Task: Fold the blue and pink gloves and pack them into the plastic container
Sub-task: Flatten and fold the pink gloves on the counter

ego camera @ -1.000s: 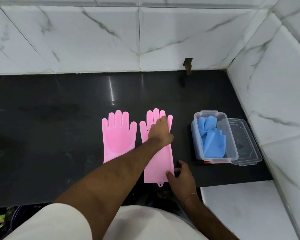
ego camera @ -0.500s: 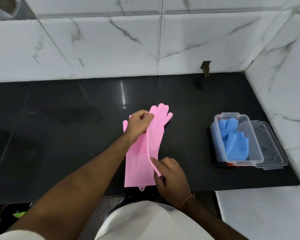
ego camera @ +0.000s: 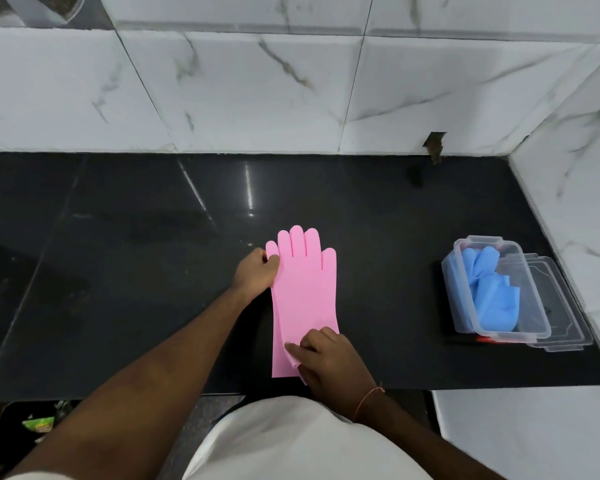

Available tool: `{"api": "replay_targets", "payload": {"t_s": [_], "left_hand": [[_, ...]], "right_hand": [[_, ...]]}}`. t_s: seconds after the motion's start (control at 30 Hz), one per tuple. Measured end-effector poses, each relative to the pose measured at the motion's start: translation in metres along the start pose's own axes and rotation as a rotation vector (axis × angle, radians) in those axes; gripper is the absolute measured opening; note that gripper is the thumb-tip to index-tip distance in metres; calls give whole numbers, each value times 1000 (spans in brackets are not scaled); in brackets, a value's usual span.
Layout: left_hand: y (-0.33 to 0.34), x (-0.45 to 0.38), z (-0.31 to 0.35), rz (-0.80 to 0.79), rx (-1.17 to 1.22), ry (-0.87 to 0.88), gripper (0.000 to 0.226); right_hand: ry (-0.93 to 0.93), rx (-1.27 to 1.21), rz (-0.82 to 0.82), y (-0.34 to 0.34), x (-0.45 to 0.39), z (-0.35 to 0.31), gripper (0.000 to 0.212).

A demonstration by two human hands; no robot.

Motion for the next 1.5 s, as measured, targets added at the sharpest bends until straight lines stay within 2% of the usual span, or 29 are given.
{"api": "replay_targets", "payload": {"t_s": [0.3,0.67,0.77,0.87,0.97,1.07,1.17,1.27,1.5], "left_hand": [[1,-1,3,-51,25,4,42],[3,-5,-10,-33,19,-57,29],[3,-7,-13,-20,28,-88,33],[-7,-3,-17,36,-13,-55,37],[-16,14,-31,44,-126,-16,45],[-20,47,-53,2,-225,-16,34],[-16,88,-68,-68,-241,-9,29],[-10,116,-70,-93,-277,29,29],[-6,129,-74,-78,-290,32,27]], "right_hand": [[-2,-60,-30,6,-5,-5,39],[-54,-34,-46,16,-4,-8,36],[-32,-35,-133,28,0,-1,37],[135,-120,-269,39,11,16,45],[416,-206,-137,25,20,50,32],[676,-149,-2,6,35,90,15],[875,-74,-70,8,54,118,11],[960,-64,-187,20,66,124,17],[986,-75,-197,26,63,123,19]]}}
Point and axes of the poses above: each hand's wrist, its own x-axis away from the middle knuckle, its own y-axis out of the palm, z = x × y, the point moved 9 cm from there along -x, towards the middle knuckle, and after that the axes turned 14 degrees about z, right-handed, at the moved point
